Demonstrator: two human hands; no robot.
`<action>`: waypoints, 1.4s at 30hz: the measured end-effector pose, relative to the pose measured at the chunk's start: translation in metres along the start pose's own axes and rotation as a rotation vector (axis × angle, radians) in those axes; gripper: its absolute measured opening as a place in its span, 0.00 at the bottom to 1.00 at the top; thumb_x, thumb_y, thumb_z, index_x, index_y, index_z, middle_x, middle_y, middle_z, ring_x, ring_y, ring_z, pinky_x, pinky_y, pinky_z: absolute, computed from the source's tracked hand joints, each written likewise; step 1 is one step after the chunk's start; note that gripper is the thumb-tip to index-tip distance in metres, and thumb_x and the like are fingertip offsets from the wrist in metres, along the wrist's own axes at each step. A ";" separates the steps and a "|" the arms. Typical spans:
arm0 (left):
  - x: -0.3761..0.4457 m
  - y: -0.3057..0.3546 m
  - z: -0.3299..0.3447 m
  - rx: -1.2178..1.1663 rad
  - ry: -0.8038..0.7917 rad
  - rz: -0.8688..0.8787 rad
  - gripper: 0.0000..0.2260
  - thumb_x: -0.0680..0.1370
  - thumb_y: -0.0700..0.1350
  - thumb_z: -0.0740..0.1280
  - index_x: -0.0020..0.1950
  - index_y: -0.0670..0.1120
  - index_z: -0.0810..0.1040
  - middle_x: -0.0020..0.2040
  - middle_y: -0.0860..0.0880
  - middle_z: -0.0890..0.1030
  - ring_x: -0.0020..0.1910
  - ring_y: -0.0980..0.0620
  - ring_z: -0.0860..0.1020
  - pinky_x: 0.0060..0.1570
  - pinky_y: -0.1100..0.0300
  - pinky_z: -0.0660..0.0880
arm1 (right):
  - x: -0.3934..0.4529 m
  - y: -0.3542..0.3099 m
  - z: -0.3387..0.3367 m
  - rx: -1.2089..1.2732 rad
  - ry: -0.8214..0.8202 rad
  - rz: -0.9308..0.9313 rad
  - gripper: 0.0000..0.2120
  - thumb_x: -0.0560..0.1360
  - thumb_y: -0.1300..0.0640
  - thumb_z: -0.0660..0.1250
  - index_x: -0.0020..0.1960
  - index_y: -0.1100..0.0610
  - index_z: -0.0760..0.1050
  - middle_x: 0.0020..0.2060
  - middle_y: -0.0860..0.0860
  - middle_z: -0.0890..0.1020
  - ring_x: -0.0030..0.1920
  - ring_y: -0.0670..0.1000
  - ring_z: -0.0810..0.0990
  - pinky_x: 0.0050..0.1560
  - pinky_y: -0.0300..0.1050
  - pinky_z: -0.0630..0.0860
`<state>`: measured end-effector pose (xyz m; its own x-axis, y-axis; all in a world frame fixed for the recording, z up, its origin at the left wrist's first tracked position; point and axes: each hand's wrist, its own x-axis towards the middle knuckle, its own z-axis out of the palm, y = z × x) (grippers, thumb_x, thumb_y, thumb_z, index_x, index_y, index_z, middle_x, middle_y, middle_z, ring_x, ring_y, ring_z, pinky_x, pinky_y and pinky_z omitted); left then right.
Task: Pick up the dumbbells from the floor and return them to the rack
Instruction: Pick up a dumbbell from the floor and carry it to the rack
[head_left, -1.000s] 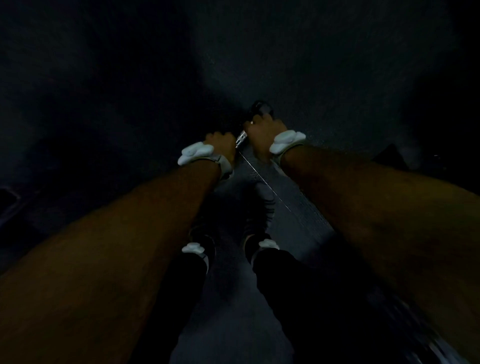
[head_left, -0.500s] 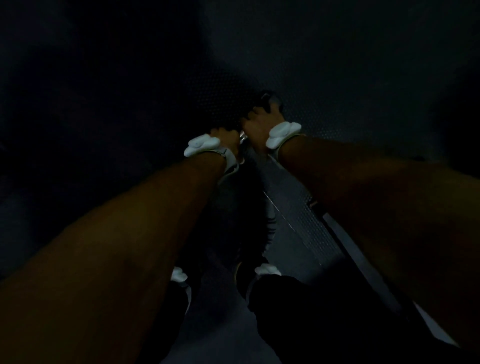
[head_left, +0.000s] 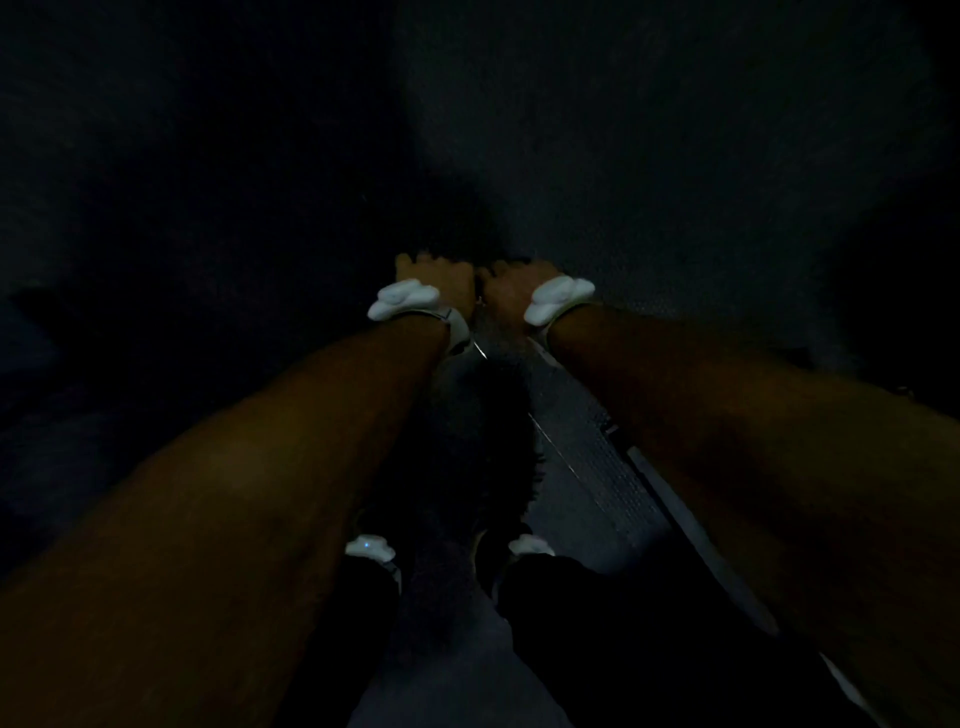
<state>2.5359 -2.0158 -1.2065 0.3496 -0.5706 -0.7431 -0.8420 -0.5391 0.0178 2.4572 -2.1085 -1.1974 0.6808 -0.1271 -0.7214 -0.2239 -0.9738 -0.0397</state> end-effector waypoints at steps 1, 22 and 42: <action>-0.009 -0.003 -0.010 -0.021 -0.013 0.018 0.08 0.81 0.46 0.61 0.58 0.49 0.76 0.60 0.44 0.78 0.64 0.42 0.72 0.61 0.51 0.64 | -0.007 -0.002 -0.009 0.102 0.032 -0.008 0.21 0.84 0.51 0.56 0.74 0.59 0.66 0.68 0.61 0.73 0.68 0.61 0.73 0.63 0.51 0.69; -0.399 -0.111 -0.289 0.033 0.584 -0.056 0.07 0.76 0.45 0.66 0.49 0.44 0.81 0.37 0.48 0.81 0.44 0.46 0.79 0.76 0.36 0.50 | -0.310 -0.126 -0.391 0.197 0.350 0.012 0.17 0.69 0.59 0.71 0.57 0.53 0.76 0.55 0.54 0.81 0.54 0.59 0.80 0.57 0.50 0.68; -0.638 -0.145 -0.355 -0.027 0.995 -0.348 0.08 0.75 0.40 0.65 0.47 0.42 0.83 0.39 0.45 0.83 0.44 0.44 0.82 0.75 0.39 0.61 | -0.500 -0.232 -0.548 0.071 0.459 -0.202 0.09 0.75 0.63 0.65 0.53 0.55 0.78 0.56 0.55 0.83 0.57 0.59 0.82 0.58 0.49 0.73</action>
<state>2.5811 -1.7938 -0.4975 0.7603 -0.6260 0.1734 -0.6251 -0.7777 -0.0667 2.5508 -1.9225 -0.4491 0.9484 -0.0227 -0.3164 -0.0918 -0.9744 -0.2052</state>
